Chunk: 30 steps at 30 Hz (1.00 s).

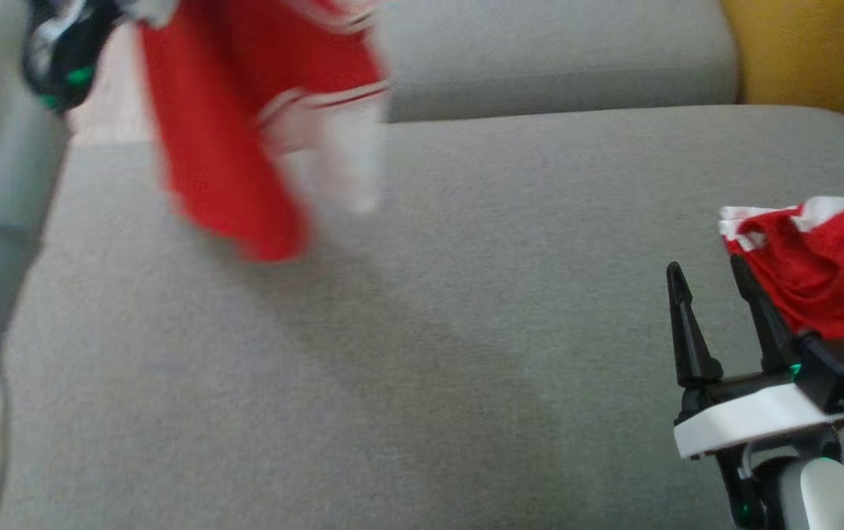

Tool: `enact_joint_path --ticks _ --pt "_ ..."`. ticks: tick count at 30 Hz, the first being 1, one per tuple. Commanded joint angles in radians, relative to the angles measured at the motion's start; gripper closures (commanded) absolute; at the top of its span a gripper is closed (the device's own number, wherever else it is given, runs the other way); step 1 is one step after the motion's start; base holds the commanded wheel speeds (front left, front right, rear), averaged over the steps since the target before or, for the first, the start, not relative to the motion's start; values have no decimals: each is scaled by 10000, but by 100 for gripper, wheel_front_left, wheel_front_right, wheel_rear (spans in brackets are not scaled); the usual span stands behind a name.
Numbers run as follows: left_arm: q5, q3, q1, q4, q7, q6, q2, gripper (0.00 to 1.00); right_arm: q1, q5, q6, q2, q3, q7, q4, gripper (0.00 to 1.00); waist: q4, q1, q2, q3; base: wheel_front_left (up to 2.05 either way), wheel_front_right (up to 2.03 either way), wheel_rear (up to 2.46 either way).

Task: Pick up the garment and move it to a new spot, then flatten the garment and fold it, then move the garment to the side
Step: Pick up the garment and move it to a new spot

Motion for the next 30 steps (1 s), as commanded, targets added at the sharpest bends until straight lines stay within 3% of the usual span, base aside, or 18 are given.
enact_joint_path --ticks 1,4,8,17,23,25,26,30 --pt "-389 526 -693 -567 211 197 -85 100 -307 114 65 -53 277 -160 -206 0 -328 4 -1 -246 0 0 0" --pt "-916 628 -380 -1086 454 430 -628 100 -299 192 65 -53 276 -261 -80 0 -423 4 -1 -137 0 0 0" --pt "-1354 625 678 -1586 562 807 -915 100 -357 232 65 -53 283 -336 54 0 -532 4 -1 179 0 0 0" --pt "-1585 968 4091 -916 -694 1864 -313 100 -865 215 65 -53 391 -526 250 0 -902 4 -1 1510 0 0 0" --pt "-1397 1036 5474 68 -1691 2151 58 100 -1046 149 65 -53 271 -700 468 0 -1000 4 -1 1907 0 0 0" --pt "-1327 1002 5780 277 -2054 2123 58 51 -1047 114 65 -53 182 -750 555 0 -943 4 -1 1943 0 0 0" --pt "-1313 980 5889 349 -2197 2080 28 0 -1045 102 65 -53 140 -778 604 0 -901 4 -1 1938 0 0 0" --pt "-1011 720 6047 429 -2747 1859 -34 0 -1066 82 65 -53 46 -825 790 0 -683 4 -1 1796 0 0 0"
